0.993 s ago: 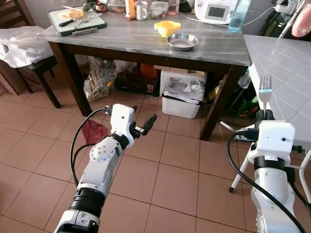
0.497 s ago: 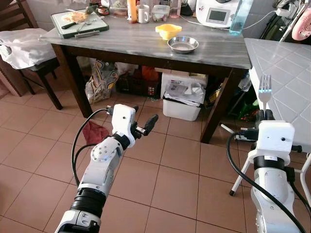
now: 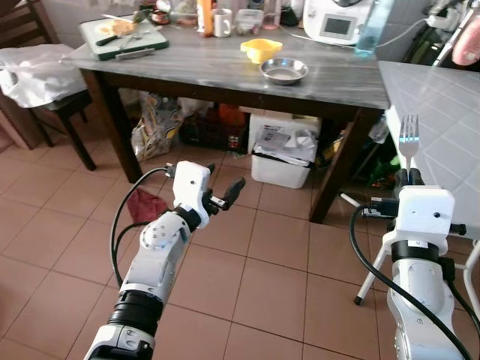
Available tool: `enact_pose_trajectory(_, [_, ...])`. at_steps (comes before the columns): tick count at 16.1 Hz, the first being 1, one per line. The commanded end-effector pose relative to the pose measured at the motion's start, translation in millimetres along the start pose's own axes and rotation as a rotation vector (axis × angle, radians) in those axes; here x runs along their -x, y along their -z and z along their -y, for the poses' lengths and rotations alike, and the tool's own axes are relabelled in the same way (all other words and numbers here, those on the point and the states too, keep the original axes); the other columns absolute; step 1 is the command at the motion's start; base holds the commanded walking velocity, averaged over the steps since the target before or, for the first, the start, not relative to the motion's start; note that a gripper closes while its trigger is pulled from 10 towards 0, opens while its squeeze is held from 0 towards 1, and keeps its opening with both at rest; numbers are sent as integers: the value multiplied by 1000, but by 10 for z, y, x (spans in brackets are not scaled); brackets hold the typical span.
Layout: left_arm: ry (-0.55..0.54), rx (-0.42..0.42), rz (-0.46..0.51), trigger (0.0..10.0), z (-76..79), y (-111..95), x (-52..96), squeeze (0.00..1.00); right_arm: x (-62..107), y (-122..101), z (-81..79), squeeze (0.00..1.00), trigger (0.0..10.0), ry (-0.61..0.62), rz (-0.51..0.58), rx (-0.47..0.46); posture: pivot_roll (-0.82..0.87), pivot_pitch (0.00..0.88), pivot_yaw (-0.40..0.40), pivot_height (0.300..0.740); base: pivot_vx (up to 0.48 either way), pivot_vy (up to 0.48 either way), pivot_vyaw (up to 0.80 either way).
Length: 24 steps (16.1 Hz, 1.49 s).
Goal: Setting the table
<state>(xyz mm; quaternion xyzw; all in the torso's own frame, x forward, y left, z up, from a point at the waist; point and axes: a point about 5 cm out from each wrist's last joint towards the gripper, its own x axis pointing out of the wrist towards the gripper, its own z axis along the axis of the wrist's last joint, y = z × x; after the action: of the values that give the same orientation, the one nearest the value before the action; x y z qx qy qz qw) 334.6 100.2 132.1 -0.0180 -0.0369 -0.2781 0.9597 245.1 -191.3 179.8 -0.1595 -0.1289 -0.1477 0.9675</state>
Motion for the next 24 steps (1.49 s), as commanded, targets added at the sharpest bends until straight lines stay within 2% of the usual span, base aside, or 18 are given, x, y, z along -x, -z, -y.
enact_pose_trajectory(1, [9, -8, 10, 10000, 33, -16, -18, 0, -9, 8, 23, 0, 10000, 10, 0, 7, 17, 50, -25, 740, 319, 0, 0])
enact_pose_trajectory(9, [17, -17, 9, 10000, 30, -22, -33, 0, -7, 33, 10, 0, 10000, 10, -6, 6, 22, 43, -21, 740, 322, 0, -409])
enact_pose_trajectory(21, [14, -30, 8, 10000, 15, -30, -29, 0, -4, 46, -55, 0, 10000, -19, 0, 21, 32, 46, -14, 740, 356, 0, 0])
enact_pose_trajectory(24, [16, -31, 5, 10000, 17, -28, -26, 0, 7, 46, -67, 0, 10000, -21, -1, 21, 33, 49, -11, 740, 429, 0, 450])
